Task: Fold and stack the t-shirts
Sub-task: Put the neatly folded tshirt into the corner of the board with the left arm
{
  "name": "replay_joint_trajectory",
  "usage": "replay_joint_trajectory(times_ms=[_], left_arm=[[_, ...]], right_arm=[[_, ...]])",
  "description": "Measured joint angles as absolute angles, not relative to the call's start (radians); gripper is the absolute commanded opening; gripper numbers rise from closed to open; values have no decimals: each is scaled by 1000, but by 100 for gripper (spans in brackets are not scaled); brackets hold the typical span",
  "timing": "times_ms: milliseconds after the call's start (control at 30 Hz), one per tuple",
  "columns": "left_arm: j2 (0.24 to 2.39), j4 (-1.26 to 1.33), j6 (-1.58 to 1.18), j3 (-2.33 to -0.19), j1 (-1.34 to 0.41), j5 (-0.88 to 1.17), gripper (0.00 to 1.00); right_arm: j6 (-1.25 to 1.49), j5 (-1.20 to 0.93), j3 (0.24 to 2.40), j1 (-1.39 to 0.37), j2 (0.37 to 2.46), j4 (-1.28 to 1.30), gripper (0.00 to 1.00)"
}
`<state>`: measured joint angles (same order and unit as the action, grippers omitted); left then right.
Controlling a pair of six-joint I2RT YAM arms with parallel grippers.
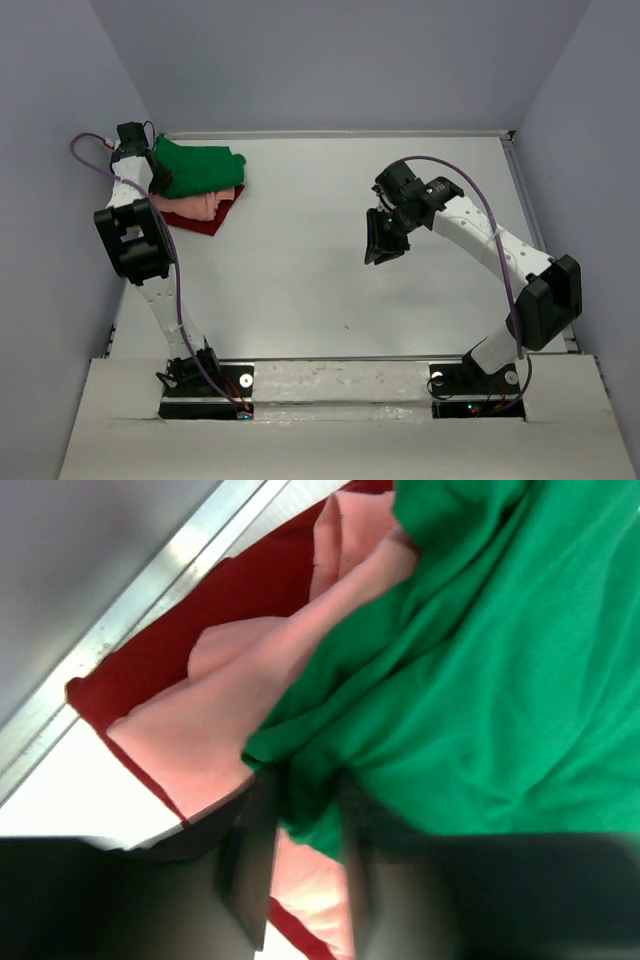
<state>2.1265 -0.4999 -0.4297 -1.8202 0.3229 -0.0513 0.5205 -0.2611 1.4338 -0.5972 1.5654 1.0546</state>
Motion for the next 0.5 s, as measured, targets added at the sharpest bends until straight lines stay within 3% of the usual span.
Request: replay_joint_trajectory(times_ms=[67, 500], left_arm=[[2127, -490, -434, -1820, 323, -45, 0], [2126, -493, -434, -1828, 323, -49, 0]], right_arm=[[522, -268, 1423, -598, 1565, 1044, 34], [528, -283, 1385, -603, 1565, 1007, 34]])
